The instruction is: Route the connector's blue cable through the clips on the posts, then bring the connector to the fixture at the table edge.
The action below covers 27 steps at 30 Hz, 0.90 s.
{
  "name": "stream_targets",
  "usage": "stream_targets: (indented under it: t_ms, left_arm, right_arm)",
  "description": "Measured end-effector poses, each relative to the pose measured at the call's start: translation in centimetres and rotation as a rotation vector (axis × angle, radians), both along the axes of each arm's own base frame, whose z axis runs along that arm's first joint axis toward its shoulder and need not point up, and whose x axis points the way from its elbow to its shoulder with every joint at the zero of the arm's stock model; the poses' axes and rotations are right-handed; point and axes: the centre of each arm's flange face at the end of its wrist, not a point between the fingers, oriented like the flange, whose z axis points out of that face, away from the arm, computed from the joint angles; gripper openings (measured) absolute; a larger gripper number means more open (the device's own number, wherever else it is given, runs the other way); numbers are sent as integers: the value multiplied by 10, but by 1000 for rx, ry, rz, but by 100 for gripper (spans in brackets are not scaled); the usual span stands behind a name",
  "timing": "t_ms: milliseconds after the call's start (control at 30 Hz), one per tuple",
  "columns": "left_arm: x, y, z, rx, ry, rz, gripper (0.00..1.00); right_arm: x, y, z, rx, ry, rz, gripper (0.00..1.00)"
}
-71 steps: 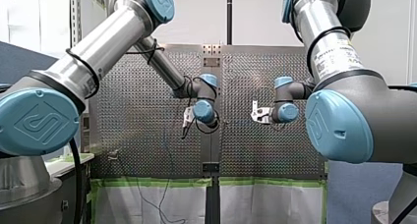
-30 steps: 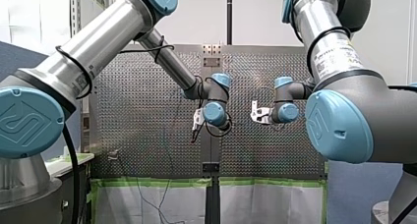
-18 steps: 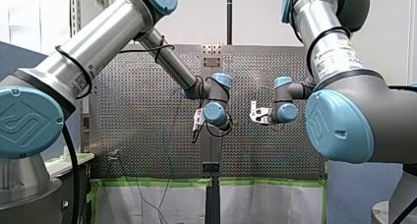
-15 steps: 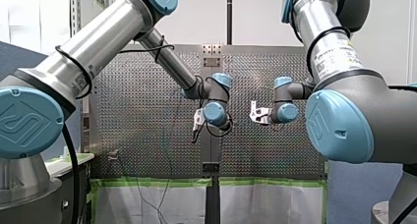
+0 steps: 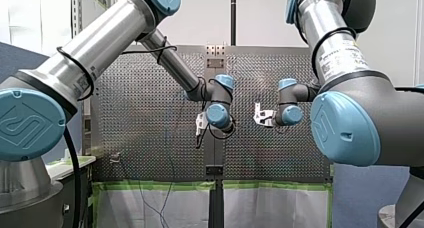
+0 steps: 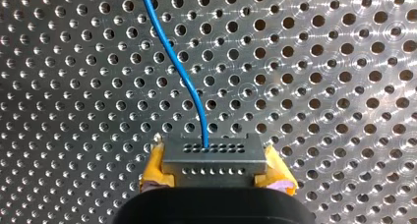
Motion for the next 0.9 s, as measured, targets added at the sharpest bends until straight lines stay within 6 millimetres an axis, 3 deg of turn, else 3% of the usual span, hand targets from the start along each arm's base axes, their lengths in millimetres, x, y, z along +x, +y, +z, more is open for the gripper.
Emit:
stream_targets:
  t_ms: [667,900]
  left_arm:
    - [-3,1,0,-16,9,27,100]
    - [-18,-2,2,27,15,21,100]
  right_arm:
    - [0,0,-3,4,1,1,0]
    - [0,0,-4,7,2,0,0]
